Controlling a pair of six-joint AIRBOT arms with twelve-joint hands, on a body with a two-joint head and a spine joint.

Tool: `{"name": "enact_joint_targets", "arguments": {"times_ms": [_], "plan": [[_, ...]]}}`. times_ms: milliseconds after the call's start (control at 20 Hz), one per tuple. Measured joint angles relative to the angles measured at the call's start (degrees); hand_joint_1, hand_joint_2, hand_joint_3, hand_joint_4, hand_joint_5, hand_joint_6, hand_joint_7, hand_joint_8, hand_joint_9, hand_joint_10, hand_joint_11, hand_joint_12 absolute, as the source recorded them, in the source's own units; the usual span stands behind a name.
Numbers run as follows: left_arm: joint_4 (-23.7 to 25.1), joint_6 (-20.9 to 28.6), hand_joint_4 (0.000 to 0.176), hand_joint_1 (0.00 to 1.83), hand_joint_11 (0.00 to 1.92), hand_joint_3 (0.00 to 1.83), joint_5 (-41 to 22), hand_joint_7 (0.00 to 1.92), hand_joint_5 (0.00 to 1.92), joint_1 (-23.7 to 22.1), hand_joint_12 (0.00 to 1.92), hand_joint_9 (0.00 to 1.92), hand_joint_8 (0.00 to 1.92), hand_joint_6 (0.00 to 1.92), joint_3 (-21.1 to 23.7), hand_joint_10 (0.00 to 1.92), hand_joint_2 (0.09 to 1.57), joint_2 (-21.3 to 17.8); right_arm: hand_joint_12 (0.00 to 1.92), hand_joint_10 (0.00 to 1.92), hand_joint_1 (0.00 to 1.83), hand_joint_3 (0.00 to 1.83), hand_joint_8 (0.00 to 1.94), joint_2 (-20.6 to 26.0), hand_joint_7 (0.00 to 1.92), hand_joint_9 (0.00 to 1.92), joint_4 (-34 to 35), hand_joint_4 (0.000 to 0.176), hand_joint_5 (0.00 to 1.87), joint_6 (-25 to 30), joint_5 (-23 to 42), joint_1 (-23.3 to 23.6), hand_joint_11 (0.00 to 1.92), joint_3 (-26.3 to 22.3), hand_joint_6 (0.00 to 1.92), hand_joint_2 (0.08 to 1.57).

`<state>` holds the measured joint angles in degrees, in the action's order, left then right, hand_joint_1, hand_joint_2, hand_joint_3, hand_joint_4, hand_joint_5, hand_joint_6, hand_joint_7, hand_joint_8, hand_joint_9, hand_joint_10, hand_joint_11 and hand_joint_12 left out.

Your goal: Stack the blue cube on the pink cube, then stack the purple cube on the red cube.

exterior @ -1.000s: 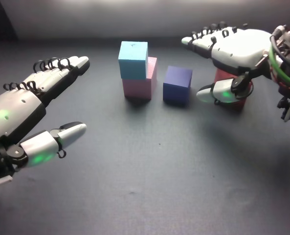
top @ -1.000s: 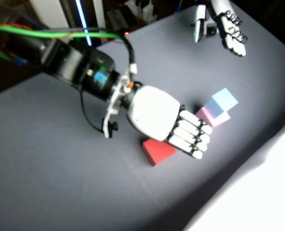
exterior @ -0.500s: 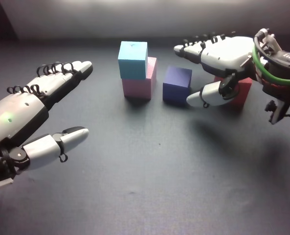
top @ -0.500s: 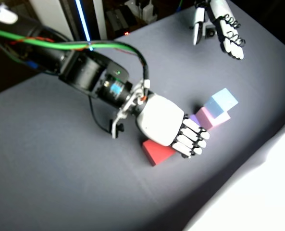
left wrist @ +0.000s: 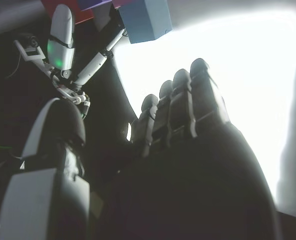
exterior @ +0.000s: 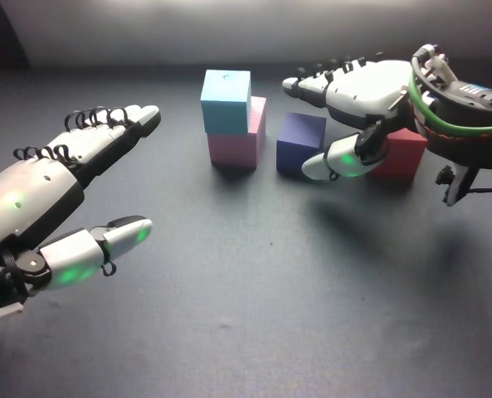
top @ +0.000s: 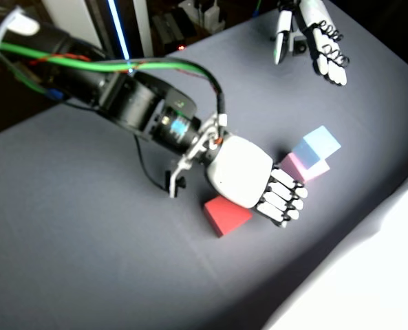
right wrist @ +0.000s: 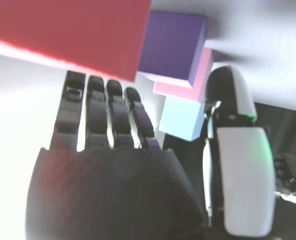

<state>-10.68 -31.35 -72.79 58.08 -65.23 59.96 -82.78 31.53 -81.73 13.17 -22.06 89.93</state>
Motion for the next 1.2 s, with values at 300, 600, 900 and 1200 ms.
{"name": "enact_joint_targets", "arguments": {"times_ms": [300, 600, 900, 1200], "plan": [[0.3, 0.2, 0.053, 0.63, 0.0, 0.0, 0.0, 0.0, 0.0, 0.0, 0.0, 0.0, 0.0, 0.0, 0.0, 0.0, 1.36, 0.0, 1.92, 1.92, 1.11, 0.01, 1.94, -0.8, 1.23, 1.49, 0.7, 0.0, 0.77, 0.4, 0.8, 0.6, 1.55, 0.7, 1.29, 1.22], [0.6, 0.2, 0.051, 0.66, 0.0, 0.0, 0.0, 0.0, 0.01, 0.0, 0.0, 0.0, 0.0, 0.0, 0.1, 0.0, 1.35, 0.0, 1.92, 1.92, 1.09, 0.0, 1.81, 2.0, 0.92, 1.15, 0.3, 0.0, 0.73, -4.5, 1.1, 4.7, 1.21, -5.5, 1.35, 1.25], [0.2, 0.2, 0.043, 0.64, 0.0, 0.0, 0.0, 0.0, 0.0, 0.0, 0.0, 0.0, 0.0, 0.0, 0.5, 0.0, 1.35, 0.0, 1.92, 1.92, 1.1, 0.0, 1.94, 10.0, 1.17, 1.42, -2.3, 0.0, 0.75, -5.6, 6.3, 4.8, 1.49, -12.9, 1.31, 1.24], [-0.9, 0.1, 0.055, 0.63, 0.0, 0.0, -0.5, 0.0, 0.0, 0.9, 0.0, 0.0, 0.0, 0.0, 1.0, 0.0, 1.35, -0.2, 1.92, 1.92, 1.12, 0.0, 1.94, 14.6, 1.35, 1.61, -5.1, 0.0, 0.8, -5.6, 10.3, 4.8, 1.69, -19.4, 1.24, 1.21]]}}
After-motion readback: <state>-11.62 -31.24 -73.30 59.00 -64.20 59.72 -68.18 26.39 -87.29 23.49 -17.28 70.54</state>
